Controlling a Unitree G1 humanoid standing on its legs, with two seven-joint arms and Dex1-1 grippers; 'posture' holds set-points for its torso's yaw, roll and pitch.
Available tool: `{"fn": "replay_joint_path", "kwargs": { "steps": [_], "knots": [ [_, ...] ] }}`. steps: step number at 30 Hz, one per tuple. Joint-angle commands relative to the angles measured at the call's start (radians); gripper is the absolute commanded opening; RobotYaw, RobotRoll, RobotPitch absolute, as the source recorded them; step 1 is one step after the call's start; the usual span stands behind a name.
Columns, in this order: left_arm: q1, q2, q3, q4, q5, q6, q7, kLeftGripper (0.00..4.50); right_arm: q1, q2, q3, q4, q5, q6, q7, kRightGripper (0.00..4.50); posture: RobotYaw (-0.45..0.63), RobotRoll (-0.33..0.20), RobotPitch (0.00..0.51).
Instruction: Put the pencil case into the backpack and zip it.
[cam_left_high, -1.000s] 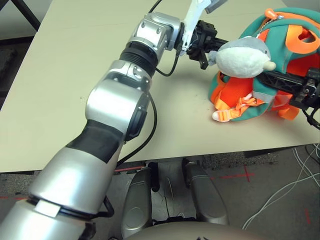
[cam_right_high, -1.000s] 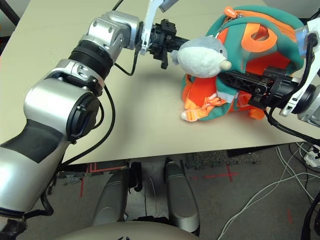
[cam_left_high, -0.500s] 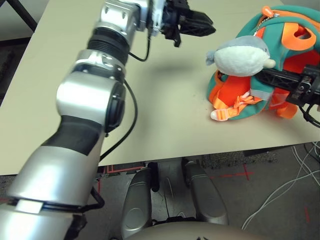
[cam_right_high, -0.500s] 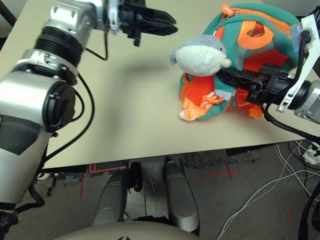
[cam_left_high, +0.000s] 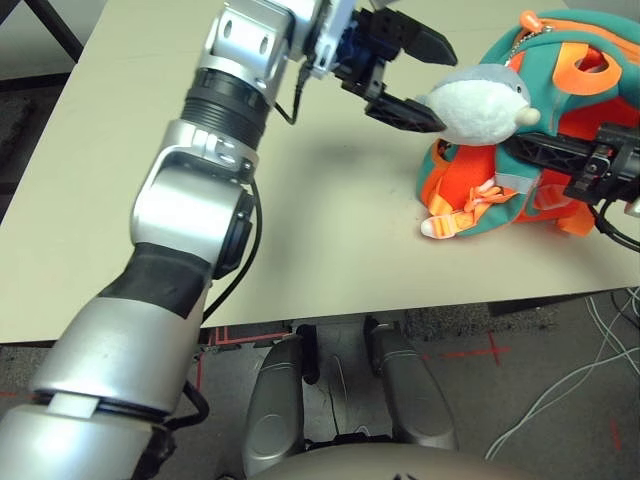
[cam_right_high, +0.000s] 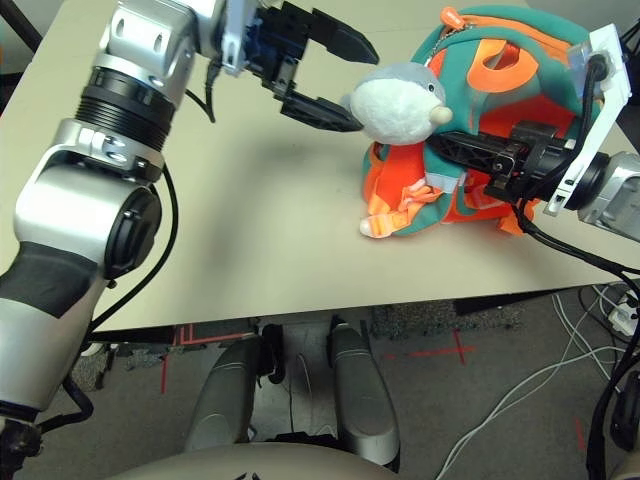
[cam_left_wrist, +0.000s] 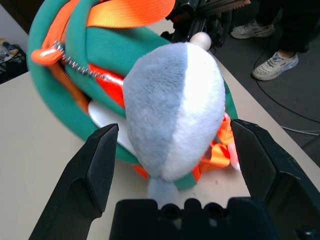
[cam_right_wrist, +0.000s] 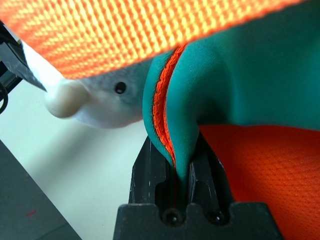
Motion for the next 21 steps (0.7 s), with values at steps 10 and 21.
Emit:
{"fn": "replay_joint_path", "kwargs": {
  "steps": [10, 21],
  "knots": [
    [0.007, -0.015, 0.013, 0.064, -0.025, 0.027, 0.048, 2.08, 0.030, 0.019, -0.007, -0.041, 0.010, 0.034, -0.018, 0.12, -0.11, 0.000, 0.244],
    [-0.001, 0.165, 0.122, 0.079, -0.075, 0.153, 0.143, 0.27, 0.036, 0.019, 0.004, -0.028, -0.018, 0.034, -0.001, 0.12, -0.09, 0.000, 0.246]
  ]
}}
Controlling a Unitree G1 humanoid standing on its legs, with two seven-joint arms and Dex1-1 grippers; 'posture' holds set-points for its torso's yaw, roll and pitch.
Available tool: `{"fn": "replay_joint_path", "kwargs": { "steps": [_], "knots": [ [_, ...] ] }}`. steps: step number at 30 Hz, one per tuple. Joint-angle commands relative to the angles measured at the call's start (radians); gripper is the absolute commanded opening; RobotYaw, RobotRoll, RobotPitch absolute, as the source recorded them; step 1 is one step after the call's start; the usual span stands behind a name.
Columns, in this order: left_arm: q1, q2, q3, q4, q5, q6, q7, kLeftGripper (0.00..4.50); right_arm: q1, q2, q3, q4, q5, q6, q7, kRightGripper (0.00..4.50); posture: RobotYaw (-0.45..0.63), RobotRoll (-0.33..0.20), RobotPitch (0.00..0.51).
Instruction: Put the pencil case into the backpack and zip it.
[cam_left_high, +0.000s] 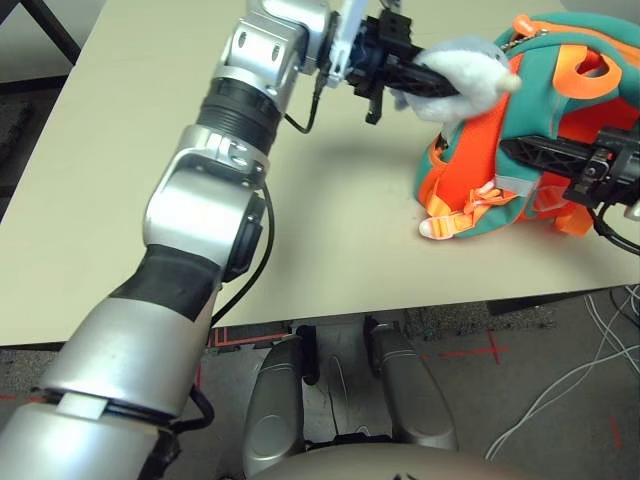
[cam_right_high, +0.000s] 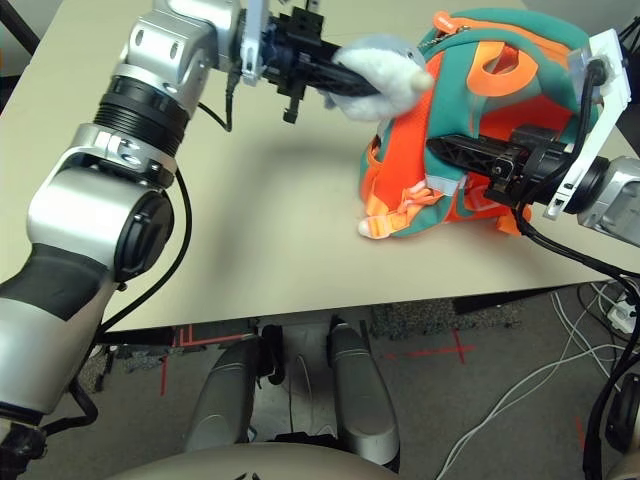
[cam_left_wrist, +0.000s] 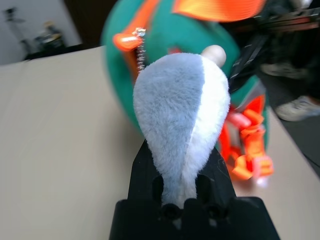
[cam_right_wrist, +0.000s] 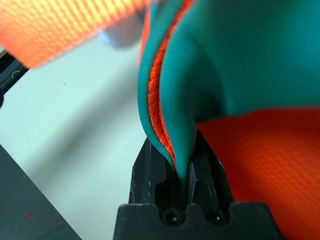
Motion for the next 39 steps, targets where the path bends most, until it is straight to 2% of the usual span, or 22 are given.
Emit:
{"fn": "replay_joint_path", "kwargs": {
  "steps": [1, 7, 11, 15, 18, 24, 32, 37, 39],
  "knots": [
    [0.010, 0.073, 0.040, -0.017, -0.028, 0.078, 0.015, 0.27, 0.027, 0.006, 0.022, -0.011, -0.010, 0.020, 0.013, 0.12, -0.09, 0.000, 0.246],
    [0.172, 0.143, 0.039, -0.241, -0.101, 0.330, -0.004, 0.27, 0.036, 0.007, 0.020, -0.012, -0.014, 0.020, 0.021, 0.12, -0.09, 0.000, 0.250],
    [0.309, 0.154, 0.049, -0.437, -0.180, 0.505, 0.036, 0.26, 0.041, 0.007, 0.018, -0.012, -0.015, 0.018, 0.023, 0.12, -0.09, 0.000, 0.253],
    [0.347, 0.143, 0.114, -0.529, -0.289, 0.670, 0.122, 0.26, 0.045, 0.007, 0.018, -0.010, -0.019, 0.015, 0.025, 0.12, -0.09, 0.000, 0.253],
    [0.387, 0.164, 0.106, -0.590, -0.331, 0.744, 0.147, 0.26, 0.046, 0.009, 0.019, -0.009, -0.022, 0.013, 0.026, 0.12, -0.09, 0.000, 0.253],
    [0.529, 0.216, 0.024, -0.703, -0.373, 0.820, 0.151, 0.26, 0.047, 0.017, 0.019, -0.010, -0.027, 0.011, 0.026, 0.12, -0.10, 0.000, 0.252],
    [0.638, 0.273, -0.092, -0.699, -0.346, 0.782, 0.156, 0.26, 0.050, 0.026, 0.014, -0.011, -0.035, 0.011, 0.026, 0.12, -0.11, 0.000, 0.252],
    [0.703, 0.247, -0.145, -0.676, -0.328, 0.726, 0.186, 0.26, 0.050, 0.028, 0.012, -0.011, -0.039, 0.010, 0.024, 0.12, -0.11, 0.000, 0.252],
    [0.710, 0.201, -0.140, -0.641, -0.330, 0.711, 0.226, 0.26, 0.049, 0.029, 0.013, -0.009, -0.041, 0.009, 0.024, 0.12, -0.11, 0.000, 0.252]
  ]
}}
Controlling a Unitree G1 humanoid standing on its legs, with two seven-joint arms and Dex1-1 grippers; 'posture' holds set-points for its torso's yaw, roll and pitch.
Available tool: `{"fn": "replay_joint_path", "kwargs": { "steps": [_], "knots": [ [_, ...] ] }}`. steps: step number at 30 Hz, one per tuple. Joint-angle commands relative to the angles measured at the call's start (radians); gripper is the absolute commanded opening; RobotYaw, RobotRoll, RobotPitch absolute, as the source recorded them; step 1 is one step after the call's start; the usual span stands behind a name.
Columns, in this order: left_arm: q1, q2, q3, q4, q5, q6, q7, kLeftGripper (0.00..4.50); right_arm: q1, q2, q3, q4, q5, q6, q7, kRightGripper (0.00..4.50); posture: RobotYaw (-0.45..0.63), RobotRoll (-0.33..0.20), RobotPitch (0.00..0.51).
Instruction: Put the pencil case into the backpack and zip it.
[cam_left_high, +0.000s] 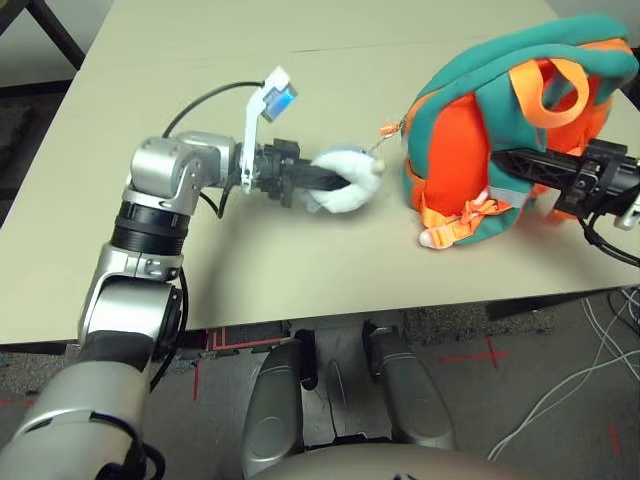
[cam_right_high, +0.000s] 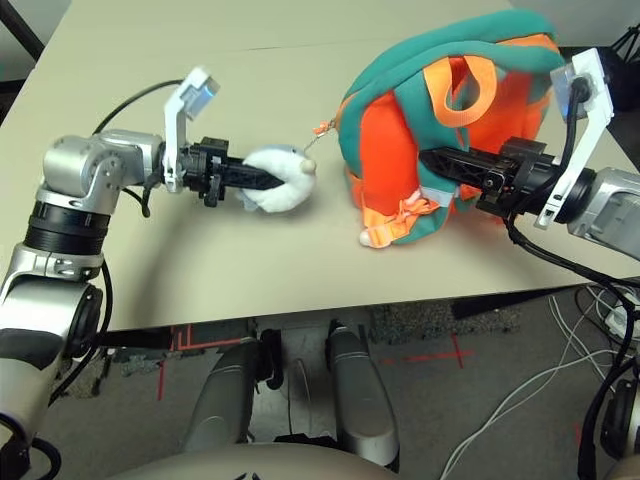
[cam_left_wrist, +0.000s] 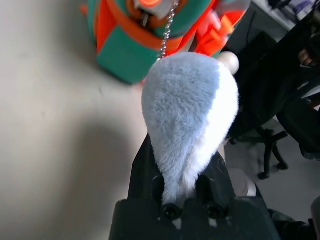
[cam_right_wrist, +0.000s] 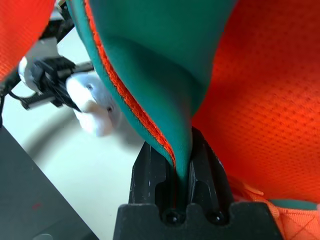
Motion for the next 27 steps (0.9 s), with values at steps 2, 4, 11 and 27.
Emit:
{"fn": "replay_joint_path", "kwargs": {
  "steps": [2, 4, 11, 27],
  "knots": [
    [0.042, -0.072, -0.022, 0.103, 0.051, -0.037, 0.098, 0.26, 0.013, 0.006, 0.002, 0.008, -0.017, 0.009, -0.006, 0.12, -0.11, 0.000, 0.251],
    [0.039, -0.123, -0.014, 0.152, 0.058, -0.070, 0.136, 0.26, 0.011, 0.010, 0.004, 0.008, -0.021, 0.007, -0.006, 0.12, -0.11, 0.000, 0.249],
    [0.008, -0.243, -0.015, 0.314, 0.092, -0.166, 0.193, 0.26, 0.001, 0.021, 0.016, 0.017, -0.038, -0.003, 0.000, 0.12, -0.10, 0.000, 0.247],
    [0.176, -0.199, -0.128, 0.177, 0.120, -0.088, 0.147, 0.25, 0.005, 0.028, 0.022, 0.029, -0.074, 0.004, 0.011, 0.12, -0.09, 0.000, 0.226]
  ]
}}
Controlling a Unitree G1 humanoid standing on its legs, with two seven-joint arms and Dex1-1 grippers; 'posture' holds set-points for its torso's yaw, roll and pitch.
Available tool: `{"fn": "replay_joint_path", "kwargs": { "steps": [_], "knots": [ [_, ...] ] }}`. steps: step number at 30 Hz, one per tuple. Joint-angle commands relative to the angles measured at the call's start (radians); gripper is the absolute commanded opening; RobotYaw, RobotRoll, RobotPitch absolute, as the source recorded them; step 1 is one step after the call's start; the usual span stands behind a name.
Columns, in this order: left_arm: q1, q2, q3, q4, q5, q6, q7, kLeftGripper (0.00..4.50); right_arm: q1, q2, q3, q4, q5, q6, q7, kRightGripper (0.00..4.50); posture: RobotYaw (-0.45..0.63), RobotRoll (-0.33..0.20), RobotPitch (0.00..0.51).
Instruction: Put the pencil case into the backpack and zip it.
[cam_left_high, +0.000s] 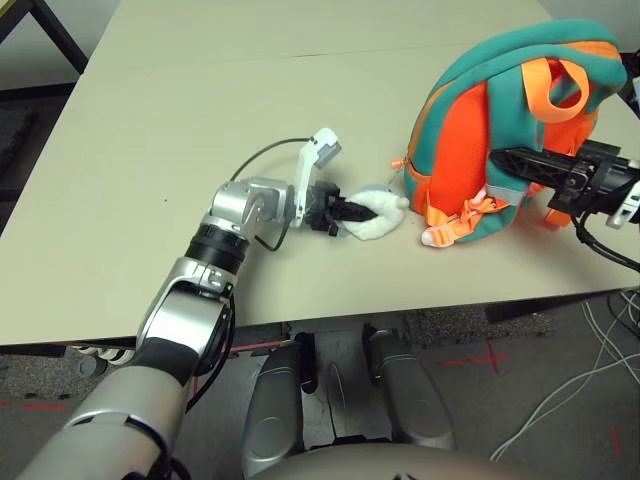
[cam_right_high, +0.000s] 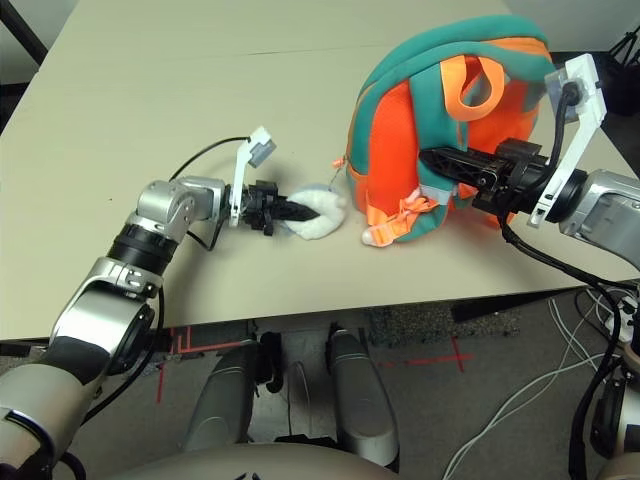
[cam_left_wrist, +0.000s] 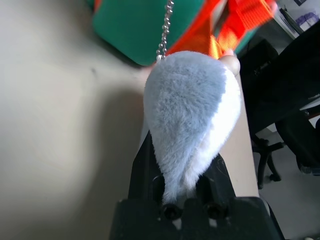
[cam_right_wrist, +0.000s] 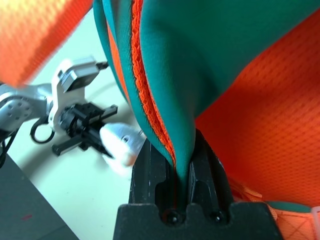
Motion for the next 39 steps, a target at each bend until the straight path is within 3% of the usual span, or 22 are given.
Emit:
{"fn": "replay_joint_path", "kwargs": {
  "steps": [1, 4, 7, 12, 13, 17, 20, 22, 26, 30, 35, 39],
  "knots": [
    [0.094, 0.015, -0.040, -0.030, 0.029, 0.084, 0.047, 0.25, 0.016, -0.020, 0.012, 0.001, -0.009, 0.033, 0.012, 0.12, -0.09, 0.000, 0.225],
    [0.117, 0.042, 0.029, -0.175, -0.030, 0.154, 0.085, 1.32, 0.038, -0.072, -0.030, -0.011, 0.044, 0.104, 0.034, 1.22, -0.08, 0.000, 0.227],
    [0.152, 0.126, 0.147, -0.391, -0.148, 0.325, 0.108, 2.52, 0.079, -0.178, -0.139, -0.013, 0.170, 0.232, 0.077, 2.39, -0.08, 0.000, 0.236],
    [0.238, 0.335, 0.357, -0.599, -0.339, 0.579, 0.096, 4.43, 0.212, -0.337, -0.386, 0.040, 0.367, 0.447, 0.137, 4.27, -0.07, 0.000, 0.252],
    [0.262, 0.386, 0.403, -0.603, -0.354, 0.599, 0.096, 4.50, 0.244, -0.364, -0.445, 0.068, 0.367, 0.486, 0.149, 4.48, -0.07, 0.000, 0.256],
    [0.322, 0.501, 0.527, -0.525, -0.327, 0.552, 0.146, 4.50, 0.369, -0.437, -0.606, 0.163, 0.269, 0.531, 0.196, 4.48, -0.08, 0.000, 0.257],
    [0.307, 0.485, 0.600, -0.443, -0.252, 0.445, 0.278, 4.50, 0.455, -0.453, -0.632, 0.208, 0.088, 0.440, 0.230, 4.48, -0.07, 0.000, 0.256],
    [0.284, 0.450, 0.628, -0.375, -0.185, 0.308, 0.381, 4.50, 0.461, -0.449, -0.596, 0.261, -0.024, 0.313, 0.235, 4.48, -0.06, 0.000, 0.256],
    [0.250, 0.372, 0.648, -0.242, -0.070, 0.006, 0.528, 4.50, 0.326, -0.379, -0.414, 0.383, -0.221, 0.012, 0.163, 4.48, -0.05, 0.000, 0.255],
    [0.202, 0.261, 0.656, -0.128, -0.007, -0.263, 0.644, 4.50, 0.094, -0.205, -0.250, 0.535, -0.421, -0.312, 0.011, 4.48, -0.04, 0.000, 0.258],
    [0.181, 0.196, 0.623, -0.033, 0.060, -0.480, 0.711, 4.50, -0.064, -0.036, -0.157, 0.726, -0.681, -0.750, -0.202, 4.48, -0.04, 0.000, 0.266],
    [0.185, 0.150, 0.608, -0.004, 0.075, -0.542, 0.755, 4.50, -0.076, 0.039, -0.162, 0.848, -0.785, -0.998, -0.316, 4.48, -0.03, 0.000, 0.277]
  ]
}}
